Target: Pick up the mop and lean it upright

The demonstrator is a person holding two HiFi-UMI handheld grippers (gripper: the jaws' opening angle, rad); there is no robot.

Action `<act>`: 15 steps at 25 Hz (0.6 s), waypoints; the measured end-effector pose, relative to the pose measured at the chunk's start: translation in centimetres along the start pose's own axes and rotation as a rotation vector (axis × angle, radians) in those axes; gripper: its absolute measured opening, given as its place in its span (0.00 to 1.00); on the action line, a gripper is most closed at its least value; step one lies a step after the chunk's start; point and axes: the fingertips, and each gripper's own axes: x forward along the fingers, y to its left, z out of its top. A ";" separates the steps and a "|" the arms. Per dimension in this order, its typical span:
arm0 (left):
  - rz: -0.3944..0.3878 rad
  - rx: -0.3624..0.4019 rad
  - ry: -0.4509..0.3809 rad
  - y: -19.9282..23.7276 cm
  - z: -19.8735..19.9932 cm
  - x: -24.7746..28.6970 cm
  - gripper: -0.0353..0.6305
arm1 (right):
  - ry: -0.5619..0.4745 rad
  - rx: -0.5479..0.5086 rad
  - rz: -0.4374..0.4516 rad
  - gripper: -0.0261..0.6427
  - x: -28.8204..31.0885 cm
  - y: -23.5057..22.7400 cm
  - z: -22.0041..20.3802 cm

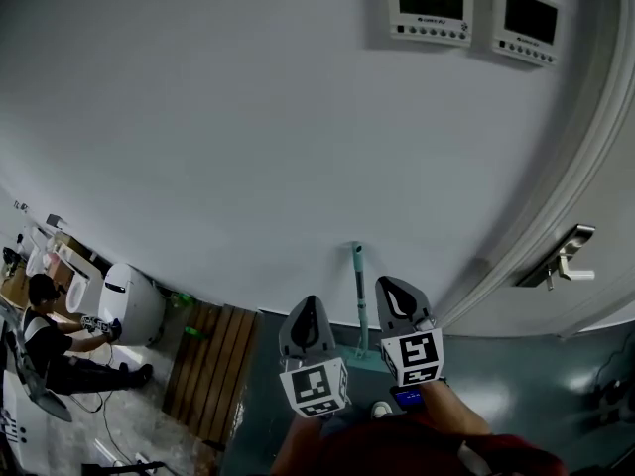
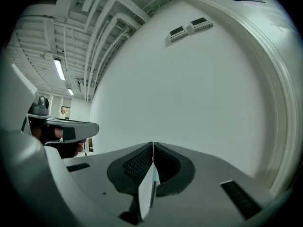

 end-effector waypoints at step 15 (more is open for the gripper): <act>0.003 0.013 0.010 0.7 -0.3 0.2 0.07 | 0.081 0.022 -0.009 0.09 5.4 -0.5 -5.3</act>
